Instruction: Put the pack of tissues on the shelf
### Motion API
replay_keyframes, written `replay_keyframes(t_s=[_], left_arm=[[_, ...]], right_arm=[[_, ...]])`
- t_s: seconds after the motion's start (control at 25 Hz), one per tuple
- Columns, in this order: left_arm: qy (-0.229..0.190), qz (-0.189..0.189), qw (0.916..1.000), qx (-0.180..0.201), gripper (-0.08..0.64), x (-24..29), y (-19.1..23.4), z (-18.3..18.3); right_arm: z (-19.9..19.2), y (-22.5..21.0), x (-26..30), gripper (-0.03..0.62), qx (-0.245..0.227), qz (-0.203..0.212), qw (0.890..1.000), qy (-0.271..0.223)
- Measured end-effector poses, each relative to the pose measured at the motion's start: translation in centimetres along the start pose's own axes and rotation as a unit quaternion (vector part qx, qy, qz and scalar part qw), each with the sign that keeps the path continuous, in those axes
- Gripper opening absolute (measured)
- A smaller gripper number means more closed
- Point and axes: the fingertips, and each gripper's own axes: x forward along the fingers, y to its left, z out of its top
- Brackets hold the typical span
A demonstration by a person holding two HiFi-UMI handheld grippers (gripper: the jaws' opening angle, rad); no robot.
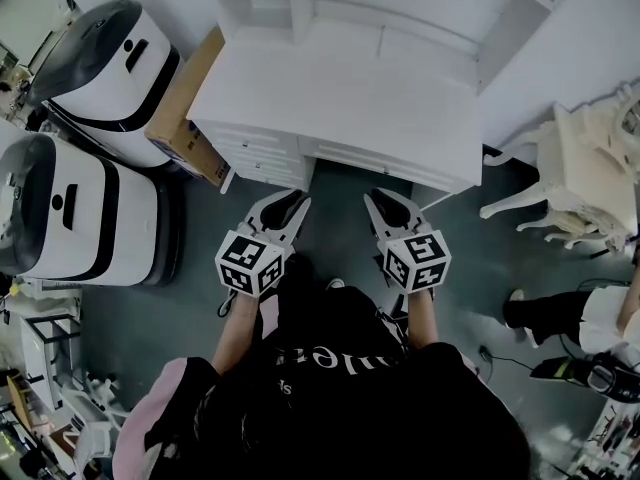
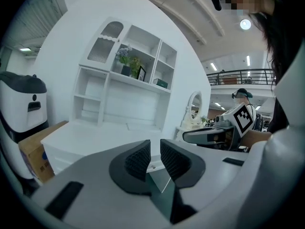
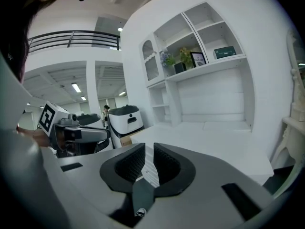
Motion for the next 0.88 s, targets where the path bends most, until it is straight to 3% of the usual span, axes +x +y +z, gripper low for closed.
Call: replay_keyframes(t_s=[0.36, 0.88], left_arm=[[0.002, -0.007, 0.9998, 0.020, 0.043, -0.2, -3.4, -0.6], [-0.008, -0.041, 0.9985, 0.036, 0.041, 0.3, -6.1, 1.0]], right_arm=[[-1.3, -0.3, -3.9, 0.075, -0.011, -0.004, 1.000, -0.005], [-1.2, 0.2, -4.9, 0.072, -0.039, 0.000, 0.999, -0.003]])
